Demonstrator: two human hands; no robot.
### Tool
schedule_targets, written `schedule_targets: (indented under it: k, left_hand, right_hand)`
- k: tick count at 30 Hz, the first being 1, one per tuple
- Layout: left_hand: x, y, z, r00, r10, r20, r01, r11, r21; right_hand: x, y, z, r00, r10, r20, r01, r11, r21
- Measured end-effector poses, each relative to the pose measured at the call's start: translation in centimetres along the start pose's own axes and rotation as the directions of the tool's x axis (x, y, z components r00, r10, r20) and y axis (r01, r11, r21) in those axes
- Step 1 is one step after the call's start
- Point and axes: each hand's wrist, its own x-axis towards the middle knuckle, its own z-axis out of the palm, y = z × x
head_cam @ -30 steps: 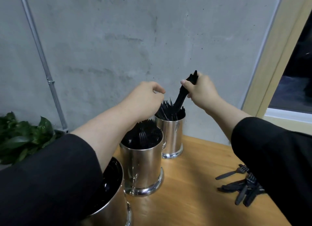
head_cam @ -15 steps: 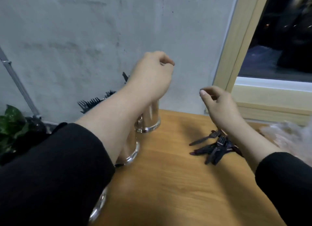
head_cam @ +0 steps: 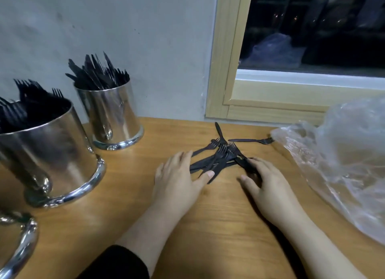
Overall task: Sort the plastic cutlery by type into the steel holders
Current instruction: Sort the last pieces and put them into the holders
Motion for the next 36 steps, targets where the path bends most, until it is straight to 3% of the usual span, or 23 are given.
schedule_targets:
  k: [3,8,13,19,26,36]
  left_hand:
    - [2.0,0.6,0.7,1.000,0.025,0.018,-0.026,0.998,0.049]
    - [3.6,1.3,1.3,0.993,0.084,0.083,-0.092,0.991,0.101]
    - [3.2,1.2,1.5,0.990,0.143,0.017,-0.143,0.989,0.024]
    - [3.4,1.0,1.5,0.988,0.154,-0.029,-0.155,0.988,-0.021]
    - [3.6,1.5,1.7,0.989,0.146,-0.029,-0.147,0.988,-0.041]
    - [3.5,1.6,1.1,0.993,0.114,-0.041,-0.120,0.972,-0.200]
  right_hand:
    - [1.1,0.5,0.1,0.999,0.037,-0.036,-0.037,0.999,0.003]
    - [2.6,0.0,0.2,0.997,0.079,0.021,-0.077,0.993,-0.091]
    - [2.5,-0.4,0.3,0.997,0.041,0.062,-0.037,0.997,-0.062]
    - [2.7,-0.7,0.5,1.000,0.026,-0.013,-0.026,1.000,0.006]
    - [4.4,-1.4,0.9,0.991,-0.033,0.130,0.051,0.989,-0.141]
    - [5.0,-0.4,0.4,0.986,-0.076,0.147,0.073,0.997,0.026]
